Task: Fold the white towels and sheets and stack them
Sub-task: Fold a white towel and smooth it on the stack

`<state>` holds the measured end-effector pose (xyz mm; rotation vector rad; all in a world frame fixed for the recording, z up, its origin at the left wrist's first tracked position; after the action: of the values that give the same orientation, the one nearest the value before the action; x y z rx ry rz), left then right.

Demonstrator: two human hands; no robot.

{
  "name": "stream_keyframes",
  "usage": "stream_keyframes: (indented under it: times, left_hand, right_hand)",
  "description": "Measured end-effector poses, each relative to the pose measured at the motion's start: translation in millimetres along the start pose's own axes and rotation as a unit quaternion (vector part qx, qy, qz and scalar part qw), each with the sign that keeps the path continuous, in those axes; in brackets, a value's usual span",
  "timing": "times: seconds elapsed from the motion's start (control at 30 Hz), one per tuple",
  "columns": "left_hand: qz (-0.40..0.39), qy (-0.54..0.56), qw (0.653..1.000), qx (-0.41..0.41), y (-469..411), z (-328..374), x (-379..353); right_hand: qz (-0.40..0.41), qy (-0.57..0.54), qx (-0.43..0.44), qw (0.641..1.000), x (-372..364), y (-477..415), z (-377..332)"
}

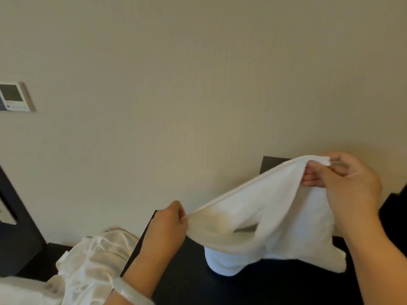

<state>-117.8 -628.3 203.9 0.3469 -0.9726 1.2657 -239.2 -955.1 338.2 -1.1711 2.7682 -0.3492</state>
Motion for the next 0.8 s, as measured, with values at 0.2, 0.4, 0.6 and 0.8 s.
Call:
stream_keyframes:
  times: [0.2, 0.4, 0.6, 0.8]
  left_hand:
    - [0.044, 0.321, 0.936, 0.138, -29, -8, 31]
    - [0.079, 0.365, 0.926, 0.057, -89, 49, 123]
    - [-0.009, 0.143, 0.988, -0.056, -113, 108, 184]
    - [0.08, 0.11, 0.985, -0.108, -118, 130, 256]
  right_hand:
    - [0.022, 0.024, -0.032, 0.999, 28, -24, -7]
    - [0.104, 0.177, 0.007, 0.979, 61, -39, -50]
    - [-0.005, 0.218, 0.011, 0.976, 43, -39, -74]
    - [-0.027, 0.179, -0.001, 0.983, 38, -33, -70]
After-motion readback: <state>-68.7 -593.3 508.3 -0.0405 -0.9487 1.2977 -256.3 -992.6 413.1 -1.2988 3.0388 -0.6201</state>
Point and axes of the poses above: each hand's wrist, its own y-axis away from the middle knuckle, its own x-axis out of the back of the hand, z = x × y, the point moved 8 cm from there along -y, towards the middle knuckle, and after that the axes turned 13 degrees about -x, right-handed, at the moved point
